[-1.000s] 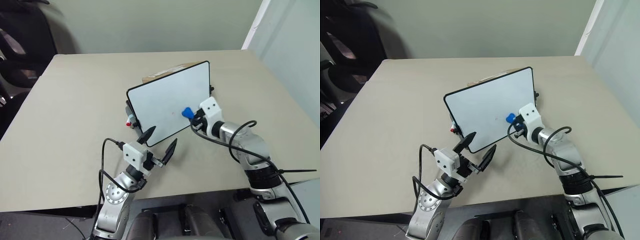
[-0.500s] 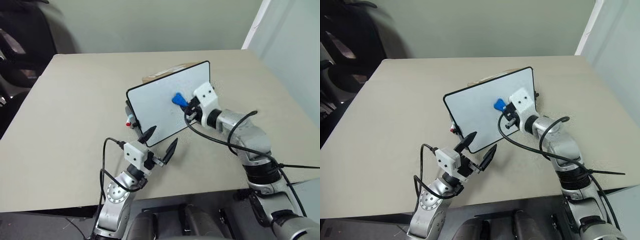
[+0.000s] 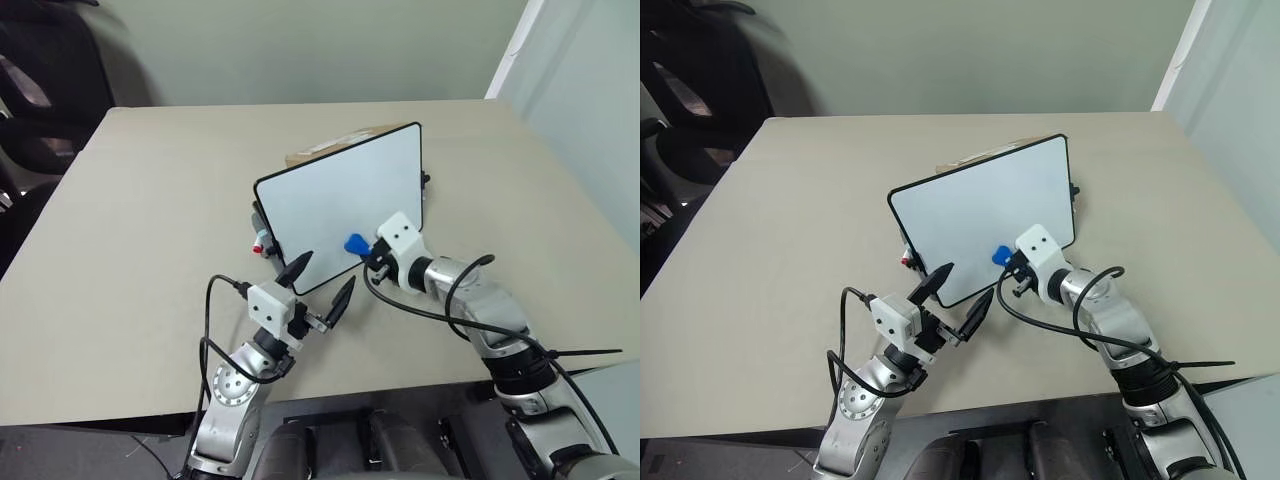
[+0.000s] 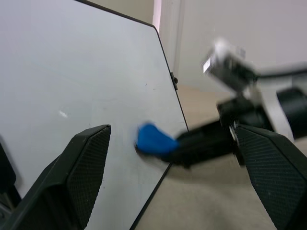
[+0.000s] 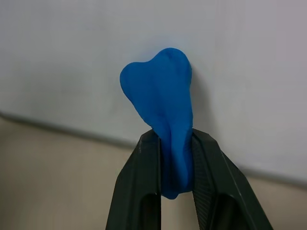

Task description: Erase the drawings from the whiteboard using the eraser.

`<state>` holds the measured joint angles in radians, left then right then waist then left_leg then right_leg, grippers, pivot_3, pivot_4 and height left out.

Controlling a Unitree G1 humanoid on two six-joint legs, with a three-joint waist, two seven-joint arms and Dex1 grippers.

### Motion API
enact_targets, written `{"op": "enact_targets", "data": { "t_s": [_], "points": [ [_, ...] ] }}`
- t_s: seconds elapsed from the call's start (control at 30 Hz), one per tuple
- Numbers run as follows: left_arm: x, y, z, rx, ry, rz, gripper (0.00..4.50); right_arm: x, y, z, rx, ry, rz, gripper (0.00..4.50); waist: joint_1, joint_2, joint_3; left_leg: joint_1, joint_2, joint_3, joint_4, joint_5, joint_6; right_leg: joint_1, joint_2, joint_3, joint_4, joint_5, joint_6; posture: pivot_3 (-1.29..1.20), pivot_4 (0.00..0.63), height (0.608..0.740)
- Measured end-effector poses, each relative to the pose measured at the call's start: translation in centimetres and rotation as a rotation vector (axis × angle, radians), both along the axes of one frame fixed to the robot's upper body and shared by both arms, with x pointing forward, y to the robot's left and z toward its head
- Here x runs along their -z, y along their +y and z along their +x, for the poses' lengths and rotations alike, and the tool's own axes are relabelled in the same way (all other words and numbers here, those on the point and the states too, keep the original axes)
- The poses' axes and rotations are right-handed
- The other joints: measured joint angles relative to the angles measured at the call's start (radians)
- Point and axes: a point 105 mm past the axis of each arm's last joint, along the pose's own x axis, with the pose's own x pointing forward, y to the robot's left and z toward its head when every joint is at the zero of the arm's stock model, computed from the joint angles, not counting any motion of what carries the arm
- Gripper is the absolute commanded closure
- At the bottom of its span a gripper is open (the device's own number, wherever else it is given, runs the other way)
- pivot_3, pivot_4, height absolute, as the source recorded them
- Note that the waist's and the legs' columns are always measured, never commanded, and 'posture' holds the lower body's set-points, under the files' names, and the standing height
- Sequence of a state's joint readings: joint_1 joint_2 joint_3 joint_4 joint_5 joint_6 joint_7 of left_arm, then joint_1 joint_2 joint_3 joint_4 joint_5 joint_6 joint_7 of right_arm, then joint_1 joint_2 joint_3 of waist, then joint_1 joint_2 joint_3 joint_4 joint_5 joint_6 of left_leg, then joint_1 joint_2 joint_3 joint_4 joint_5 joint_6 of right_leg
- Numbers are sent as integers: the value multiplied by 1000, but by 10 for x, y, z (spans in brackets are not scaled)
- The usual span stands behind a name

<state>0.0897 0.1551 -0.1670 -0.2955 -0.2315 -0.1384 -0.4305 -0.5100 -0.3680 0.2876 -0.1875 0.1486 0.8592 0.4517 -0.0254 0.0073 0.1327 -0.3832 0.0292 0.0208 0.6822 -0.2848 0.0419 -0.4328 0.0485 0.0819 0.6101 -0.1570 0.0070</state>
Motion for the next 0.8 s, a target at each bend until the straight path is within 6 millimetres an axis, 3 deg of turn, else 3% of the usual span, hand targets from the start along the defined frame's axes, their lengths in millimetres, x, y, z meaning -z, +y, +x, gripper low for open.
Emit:
{"op": "enact_targets", "data": {
  "t_s": [0.13, 0.2, 0.37, 0.43, 0.7, 0.8],
  "points": [
    [0, 0, 0, 0, 0, 3, 0, 3, -2, 2, 11, 5, -17, 3976, 0, 0, 0, 0, 0, 0, 1, 3, -1, 0, 0, 0, 0, 5, 0, 0, 150, 740],
    [0, 0, 0, 0, 1, 4, 0, -4, 0, 4, 17, -5, 23, 3976, 0, 0, 0, 0, 0, 0, 1, 4, -1, 0, 0, 0, -1, 6, 0, 0, 150, 740],
    [1, 0, 0, 1, 2, 3, 0, -60, -5, 18, 46, -136, 162, 3976, 0, 0, 0, -1, 0, 0, 0, 4, -2, -1, 0, 0, -1, 6, -1, 0, 150, 740],
    [1, 1, 0, 0, 4, 3, 0, -73, -10, 21, 63, -175, 177, 3976, 3, 0, 0, -1, 0, 0, 0, 4, -1, -1, 0, 0, -1, 4, -2, 0, 150, 740],
    [1, 1, -1, -1, 5, 3, 0, -68, -7, 22, 77, -158, 194, 3976, 4, 0, 0, -1, 0, 0, 0, 2, -1, -1, 0, 0, 0, 3, -6, 0, 150, 740],
    [2, 1, -1, -1, 6, 3, 0, -56, -3, 18, 64, -126, 167, 3976, 1, 0, 0, 0, 0, 0, 0, 1, -1, -1, 0, 0, 0, 2, -6, 0, 150, 740]
  ]
}}
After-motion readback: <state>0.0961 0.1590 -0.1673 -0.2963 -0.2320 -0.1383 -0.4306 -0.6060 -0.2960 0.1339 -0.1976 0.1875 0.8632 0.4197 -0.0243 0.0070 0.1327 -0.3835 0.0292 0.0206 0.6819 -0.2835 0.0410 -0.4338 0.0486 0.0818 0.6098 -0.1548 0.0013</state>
